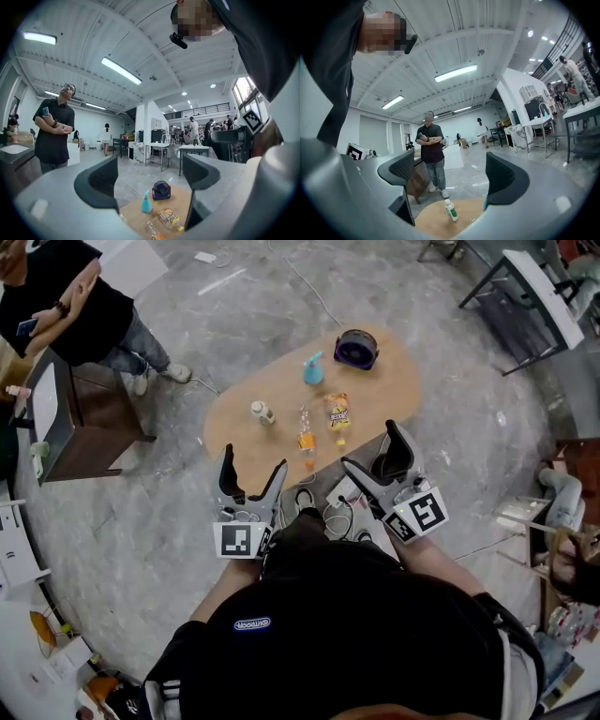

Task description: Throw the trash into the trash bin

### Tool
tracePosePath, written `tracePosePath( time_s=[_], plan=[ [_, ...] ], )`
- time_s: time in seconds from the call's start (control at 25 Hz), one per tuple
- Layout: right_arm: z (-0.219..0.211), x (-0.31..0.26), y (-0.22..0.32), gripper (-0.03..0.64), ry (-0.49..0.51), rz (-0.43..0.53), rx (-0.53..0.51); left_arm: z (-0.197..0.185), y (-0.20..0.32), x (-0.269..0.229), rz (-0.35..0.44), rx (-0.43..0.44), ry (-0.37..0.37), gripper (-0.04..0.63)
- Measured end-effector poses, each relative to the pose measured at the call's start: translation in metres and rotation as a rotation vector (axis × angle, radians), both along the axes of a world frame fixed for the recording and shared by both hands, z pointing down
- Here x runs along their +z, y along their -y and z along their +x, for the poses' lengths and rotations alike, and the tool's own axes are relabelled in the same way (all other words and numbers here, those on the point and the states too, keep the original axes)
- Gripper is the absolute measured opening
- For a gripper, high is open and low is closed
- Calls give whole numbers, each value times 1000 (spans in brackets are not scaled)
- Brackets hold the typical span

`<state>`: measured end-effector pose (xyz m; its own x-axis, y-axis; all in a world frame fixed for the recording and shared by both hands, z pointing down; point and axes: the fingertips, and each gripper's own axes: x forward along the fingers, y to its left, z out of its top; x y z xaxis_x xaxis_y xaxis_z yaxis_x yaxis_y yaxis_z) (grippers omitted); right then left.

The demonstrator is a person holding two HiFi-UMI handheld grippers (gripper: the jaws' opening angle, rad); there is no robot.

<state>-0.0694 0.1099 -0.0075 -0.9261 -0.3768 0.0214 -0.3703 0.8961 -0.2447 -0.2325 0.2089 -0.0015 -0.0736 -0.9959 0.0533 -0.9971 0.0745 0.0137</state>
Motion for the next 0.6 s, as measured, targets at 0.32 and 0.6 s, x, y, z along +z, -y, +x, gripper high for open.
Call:
tracePosePath(
  time_s=[0.32, 0.6],
  plan=[
    [-36, 53, 16, 486, -100, -23, 63, -37, 22, 44, -30, 40, -20, 420],
    [-19, 129, 37, 485, -173, -53, 138, -30, 45, 110, -85, 62, 14, 420]
  ],
)
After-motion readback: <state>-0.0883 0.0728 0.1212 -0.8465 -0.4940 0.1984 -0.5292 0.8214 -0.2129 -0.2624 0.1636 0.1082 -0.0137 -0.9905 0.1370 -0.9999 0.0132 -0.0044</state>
